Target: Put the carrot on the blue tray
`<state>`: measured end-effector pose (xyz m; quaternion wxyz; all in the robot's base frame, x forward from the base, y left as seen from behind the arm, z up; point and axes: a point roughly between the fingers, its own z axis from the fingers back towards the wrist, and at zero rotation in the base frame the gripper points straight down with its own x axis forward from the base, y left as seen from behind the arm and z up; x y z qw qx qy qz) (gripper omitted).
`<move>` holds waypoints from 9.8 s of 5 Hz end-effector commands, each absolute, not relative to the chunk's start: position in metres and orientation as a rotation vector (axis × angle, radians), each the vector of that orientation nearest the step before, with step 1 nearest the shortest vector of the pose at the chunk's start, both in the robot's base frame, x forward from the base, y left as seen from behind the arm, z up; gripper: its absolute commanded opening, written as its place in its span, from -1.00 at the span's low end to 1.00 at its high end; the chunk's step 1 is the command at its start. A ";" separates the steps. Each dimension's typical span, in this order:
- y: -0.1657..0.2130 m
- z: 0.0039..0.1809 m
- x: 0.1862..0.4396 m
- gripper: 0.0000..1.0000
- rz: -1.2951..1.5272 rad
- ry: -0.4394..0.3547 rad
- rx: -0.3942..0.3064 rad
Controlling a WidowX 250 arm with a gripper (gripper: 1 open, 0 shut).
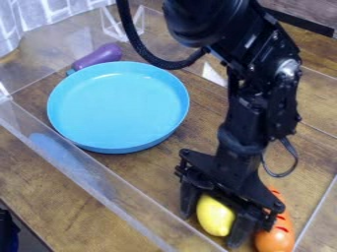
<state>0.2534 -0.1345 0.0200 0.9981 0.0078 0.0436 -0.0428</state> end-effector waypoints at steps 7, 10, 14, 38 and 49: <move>-0.075 0.141 0.284 -1.00 -0.150 -0.064 0.066; -0.059 0.137 0.255 1.00 -0.213 -0.051 0.058; -0.077 0.070 0.258 1.00 -0.283 -0.060 0.065; -0.175 0.028 0.262 -1.00 -0.659 0.057 -0.062; -0.148 0.090 0.270 1.00 -0.634 -0.044 0.038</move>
